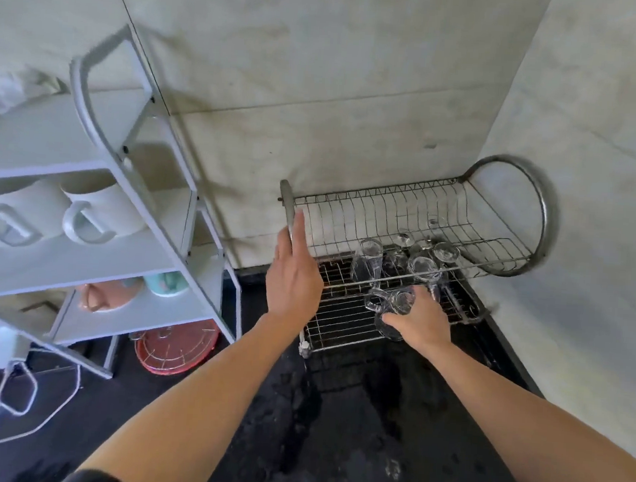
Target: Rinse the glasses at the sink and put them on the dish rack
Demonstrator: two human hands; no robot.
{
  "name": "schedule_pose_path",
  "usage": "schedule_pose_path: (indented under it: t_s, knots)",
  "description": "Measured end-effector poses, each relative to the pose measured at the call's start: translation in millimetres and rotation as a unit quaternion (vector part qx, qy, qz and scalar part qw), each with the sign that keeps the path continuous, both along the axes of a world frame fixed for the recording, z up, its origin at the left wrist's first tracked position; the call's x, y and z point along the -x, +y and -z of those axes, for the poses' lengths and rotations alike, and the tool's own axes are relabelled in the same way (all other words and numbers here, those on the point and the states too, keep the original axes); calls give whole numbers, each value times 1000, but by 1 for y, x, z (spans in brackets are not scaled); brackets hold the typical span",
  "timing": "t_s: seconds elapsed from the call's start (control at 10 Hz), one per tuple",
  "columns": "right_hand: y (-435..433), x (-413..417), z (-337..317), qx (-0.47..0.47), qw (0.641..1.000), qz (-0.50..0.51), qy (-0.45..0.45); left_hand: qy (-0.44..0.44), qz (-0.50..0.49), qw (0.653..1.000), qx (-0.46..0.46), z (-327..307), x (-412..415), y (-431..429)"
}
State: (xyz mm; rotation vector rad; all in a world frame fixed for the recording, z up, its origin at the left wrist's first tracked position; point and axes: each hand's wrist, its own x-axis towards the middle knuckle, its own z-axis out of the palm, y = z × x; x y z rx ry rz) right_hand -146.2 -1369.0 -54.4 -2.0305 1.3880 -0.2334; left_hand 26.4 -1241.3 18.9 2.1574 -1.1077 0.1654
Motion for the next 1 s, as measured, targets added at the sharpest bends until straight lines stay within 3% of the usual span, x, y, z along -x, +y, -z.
schedule_pose_path:
  t_s: [0.4,0.6,0.9,1.0]
  knots:
    - [-53,-34,44,13,988,-146,50,-34,-100,994,22,7,10,-14]
    - [-53,-24,56,83,976,-199,-17,-40,-109,993,26,10,8,-14]
    - [-26,5,23,162,966,-198,48,-54,-85,994,53,15,5,-9]
    - [-10,31,2,129,979,-160,-9,-42,-89,994,49,14,5,-9]
